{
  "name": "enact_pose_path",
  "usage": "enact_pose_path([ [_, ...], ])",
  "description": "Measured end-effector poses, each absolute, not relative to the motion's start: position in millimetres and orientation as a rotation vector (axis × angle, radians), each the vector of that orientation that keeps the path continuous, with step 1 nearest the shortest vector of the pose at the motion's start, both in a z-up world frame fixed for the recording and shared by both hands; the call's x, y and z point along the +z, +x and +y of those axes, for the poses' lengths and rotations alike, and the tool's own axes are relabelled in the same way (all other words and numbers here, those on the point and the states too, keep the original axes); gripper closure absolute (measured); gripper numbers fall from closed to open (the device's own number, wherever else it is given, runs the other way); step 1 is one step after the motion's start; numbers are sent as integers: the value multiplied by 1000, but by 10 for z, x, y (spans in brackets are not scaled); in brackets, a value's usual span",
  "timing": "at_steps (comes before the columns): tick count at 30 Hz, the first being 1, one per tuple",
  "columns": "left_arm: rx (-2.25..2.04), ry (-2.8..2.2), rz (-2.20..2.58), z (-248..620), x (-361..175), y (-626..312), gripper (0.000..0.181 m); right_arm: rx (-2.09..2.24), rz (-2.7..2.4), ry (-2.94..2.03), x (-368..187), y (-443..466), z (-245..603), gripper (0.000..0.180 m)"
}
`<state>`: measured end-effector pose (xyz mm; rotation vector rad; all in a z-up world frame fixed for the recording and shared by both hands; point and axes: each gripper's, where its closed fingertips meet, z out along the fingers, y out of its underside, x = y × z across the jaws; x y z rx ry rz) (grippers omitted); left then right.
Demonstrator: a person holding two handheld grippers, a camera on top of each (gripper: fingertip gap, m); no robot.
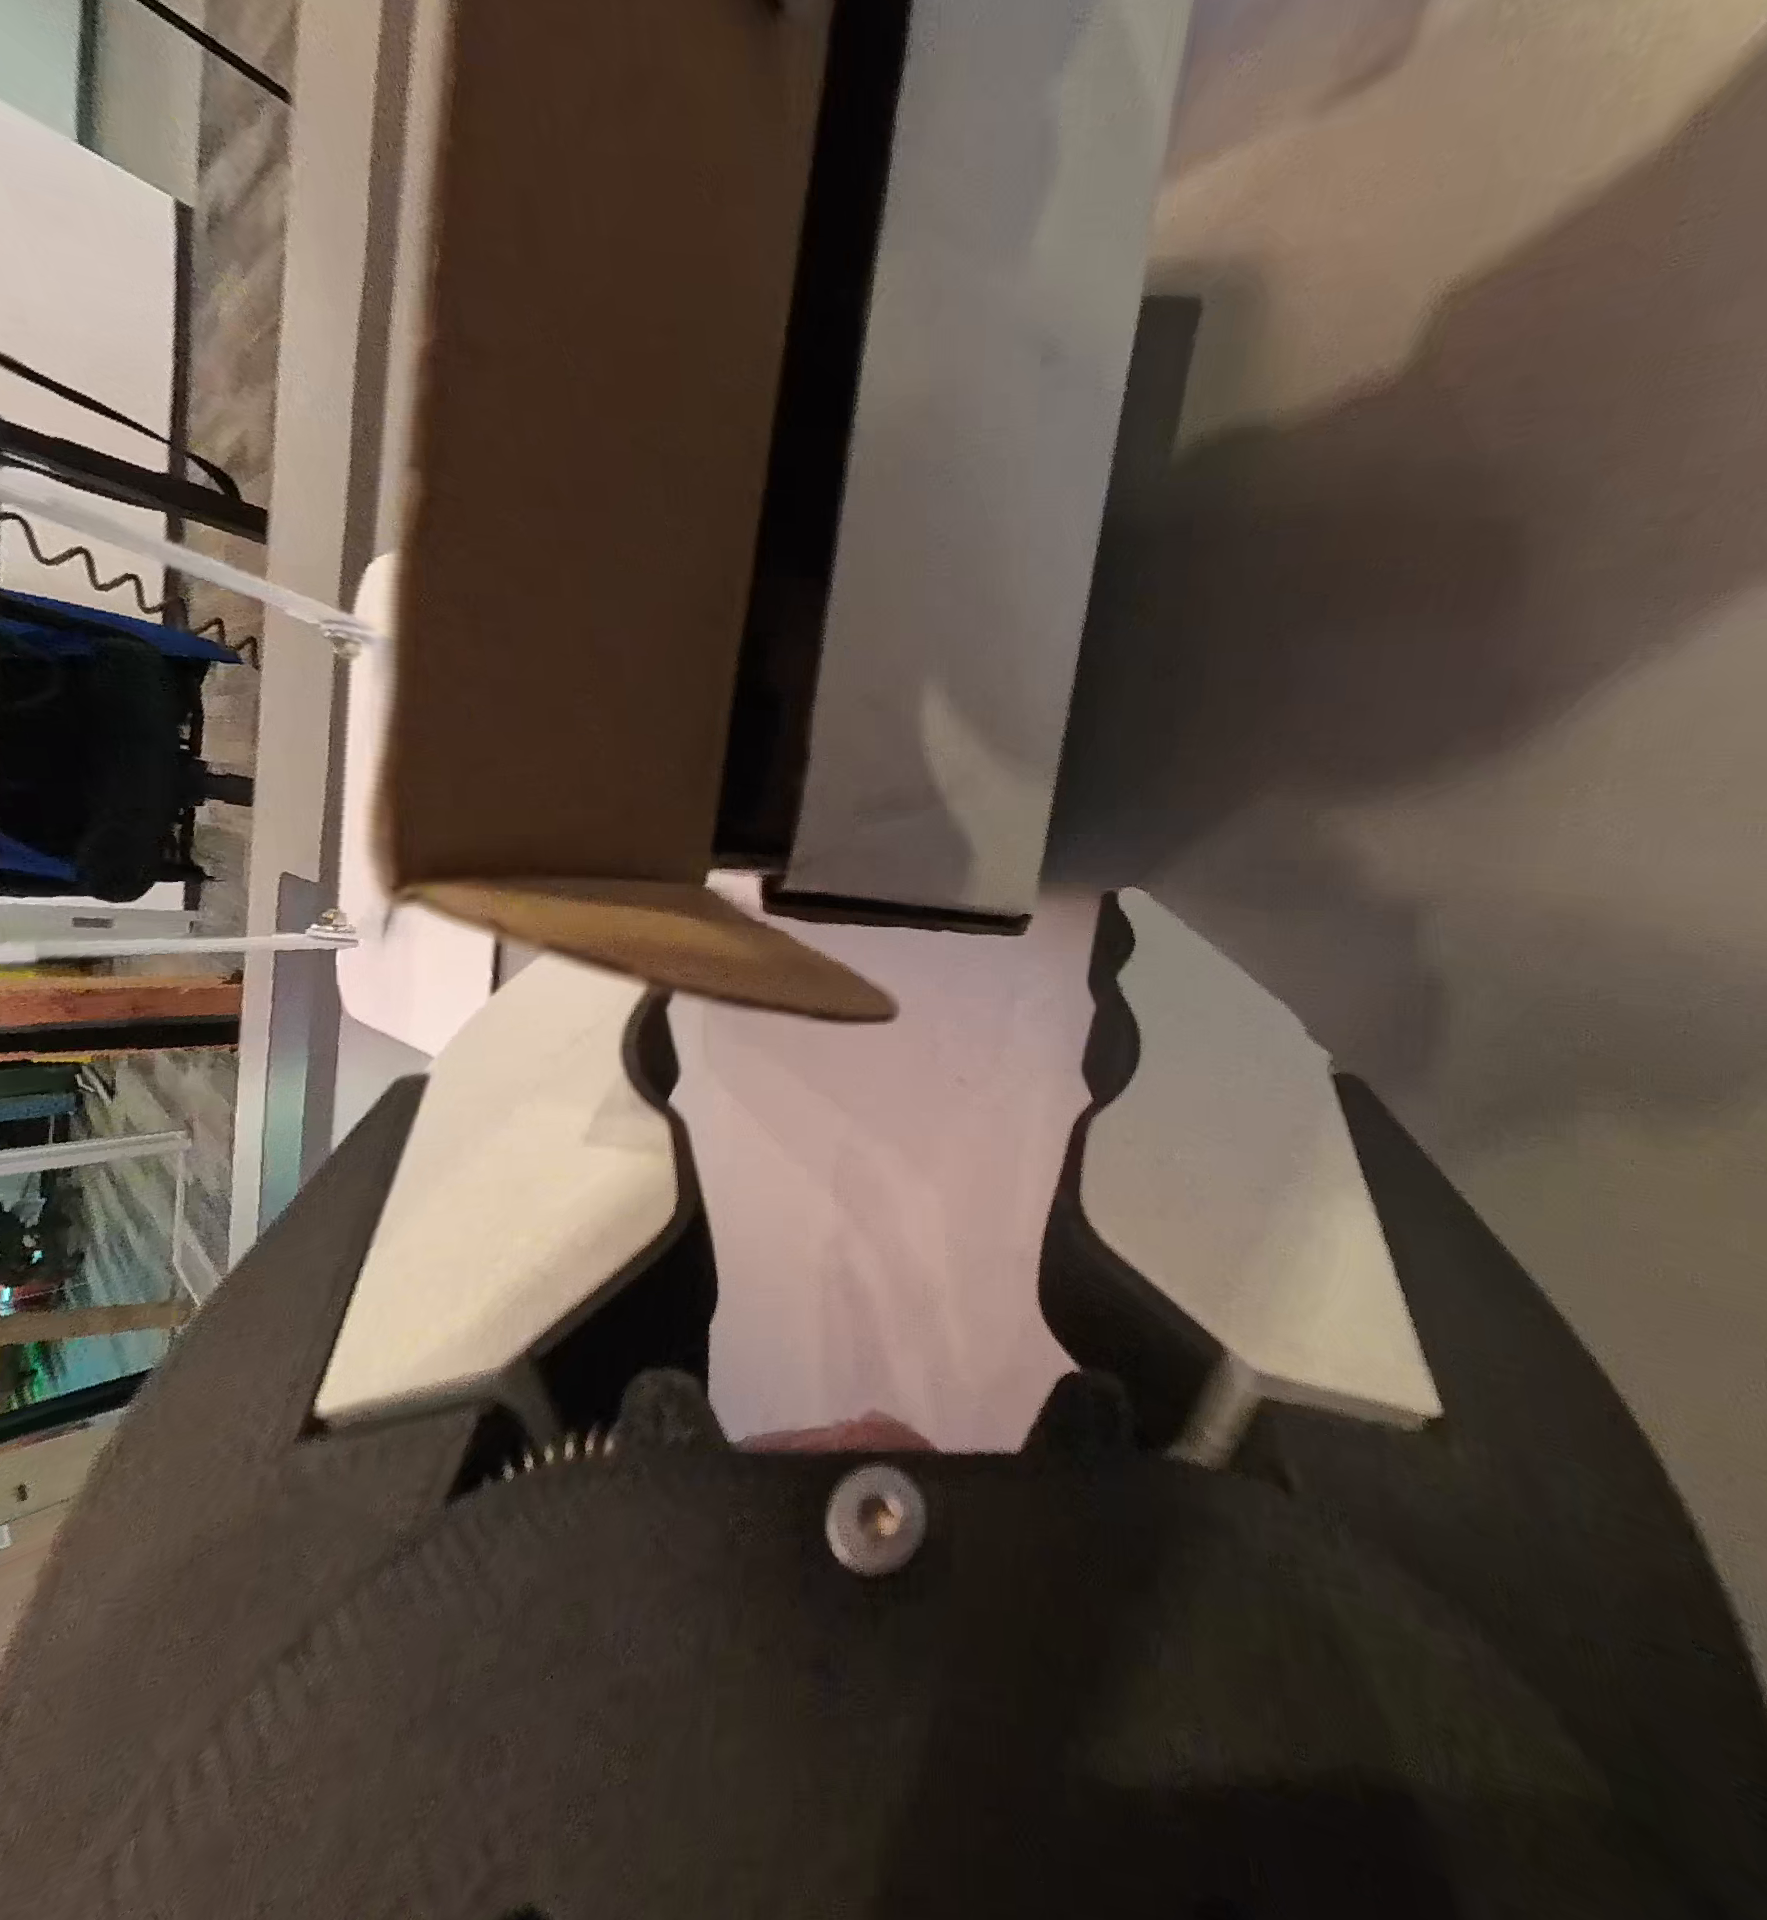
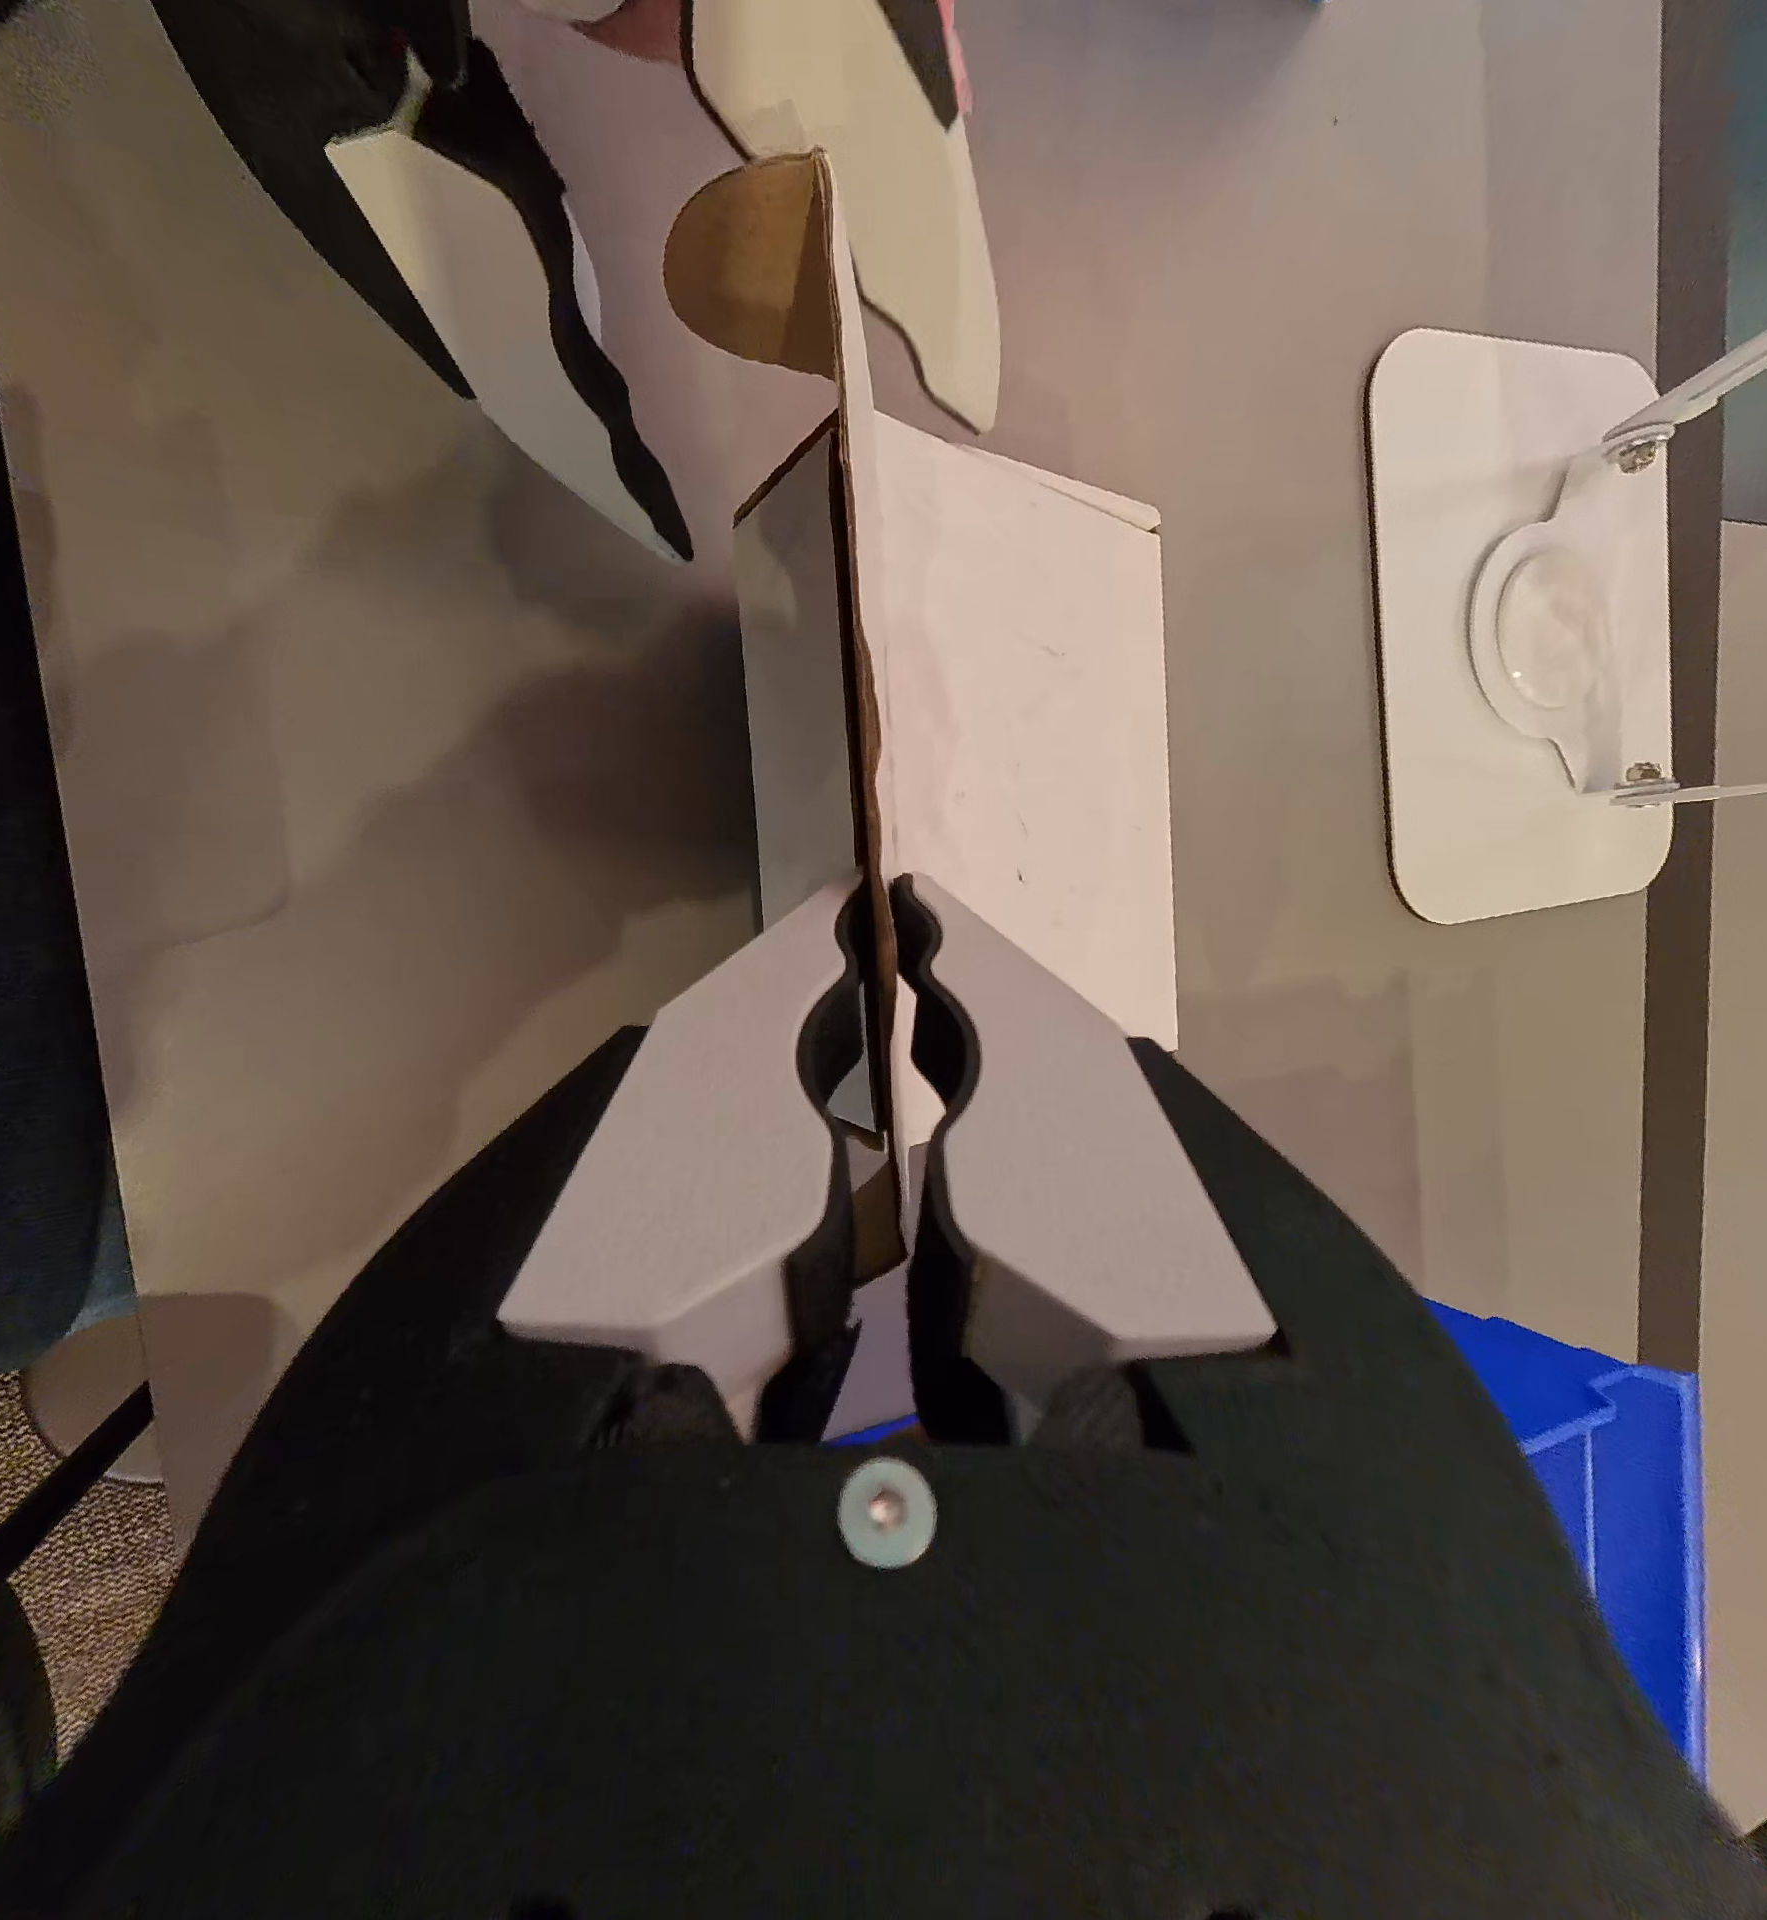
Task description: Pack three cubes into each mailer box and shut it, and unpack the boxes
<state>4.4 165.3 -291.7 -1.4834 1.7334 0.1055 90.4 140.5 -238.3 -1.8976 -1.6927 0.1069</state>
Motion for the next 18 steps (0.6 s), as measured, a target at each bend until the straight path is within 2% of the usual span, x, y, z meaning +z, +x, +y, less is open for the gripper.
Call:
enact_pose_path([
  [5,166,-1470,1816,1600,-3113,23,108,141,-1674,-1899,-2321,898,1398,180],
  [18,196,-1459,1842,1611,-3095,22,112,209,-1565,-2039,-1924,941,1795,180],
])
